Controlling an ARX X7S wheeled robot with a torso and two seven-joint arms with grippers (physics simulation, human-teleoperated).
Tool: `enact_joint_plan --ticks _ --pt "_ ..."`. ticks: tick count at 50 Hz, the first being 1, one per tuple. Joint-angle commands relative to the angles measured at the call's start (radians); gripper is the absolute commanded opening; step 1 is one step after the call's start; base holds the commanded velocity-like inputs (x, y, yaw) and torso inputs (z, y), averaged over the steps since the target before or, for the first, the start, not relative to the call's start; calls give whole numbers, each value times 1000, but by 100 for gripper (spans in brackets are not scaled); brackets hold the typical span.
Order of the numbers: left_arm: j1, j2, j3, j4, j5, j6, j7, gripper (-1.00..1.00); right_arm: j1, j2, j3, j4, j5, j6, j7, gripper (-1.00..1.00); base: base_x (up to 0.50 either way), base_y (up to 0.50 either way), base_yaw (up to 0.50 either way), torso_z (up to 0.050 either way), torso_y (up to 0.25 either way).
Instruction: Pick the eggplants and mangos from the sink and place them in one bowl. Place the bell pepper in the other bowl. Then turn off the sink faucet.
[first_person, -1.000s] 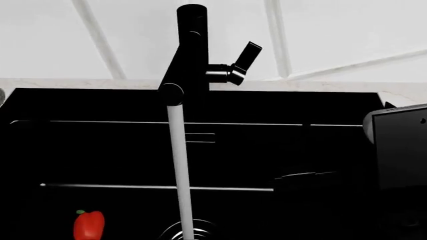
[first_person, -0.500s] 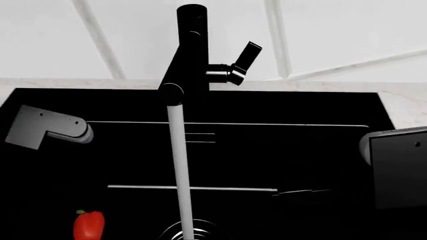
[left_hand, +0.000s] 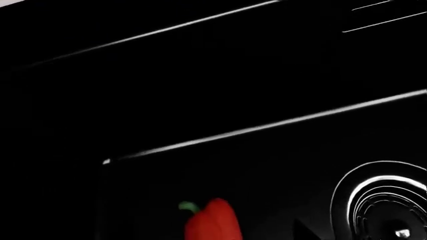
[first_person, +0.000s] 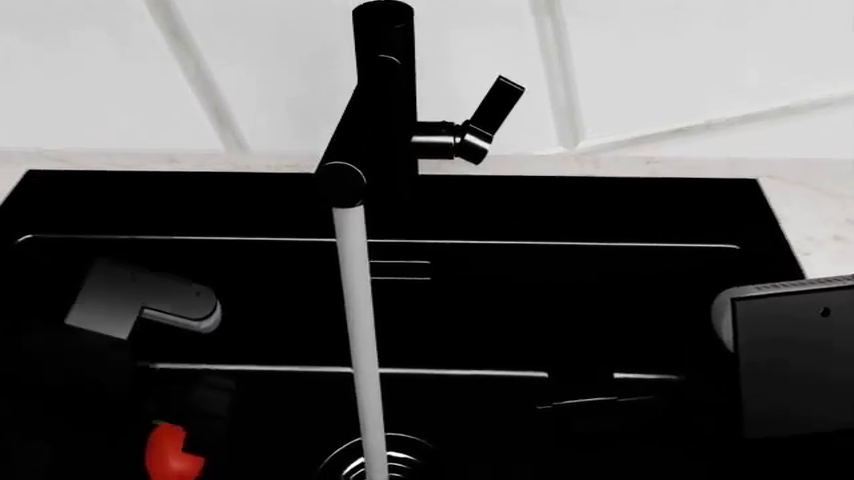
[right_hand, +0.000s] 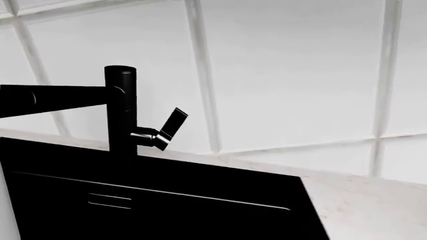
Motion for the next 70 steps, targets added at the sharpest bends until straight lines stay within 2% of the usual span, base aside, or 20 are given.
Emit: enact_joint_plan --ticks 1,18,28,46,70 --pt "13 41 -11 -107 7 61 48 100 -23 1 15 -6 -5 -14 -8 100 0 0 0 4 -123" --pt "-45 83 -5 -209 27 75 95 100 -49 -13 4 10 -41 -37 -38 100 0 0 0 6 -122" --pt "-109 121 29 -334 92 114 155 100 11 -3 -3 9 -3 -1 -22 100 0 0 0 6 -79" --pt "-137 167 64 -489 138 157 247 100 108 23 -3 12 65 53 7 100 0 0 0 7 -65" --pt "-147 175 59 -522 135 151 247 100 76 21 -8 8 49 38 0 100 0 0 0 13 -154"
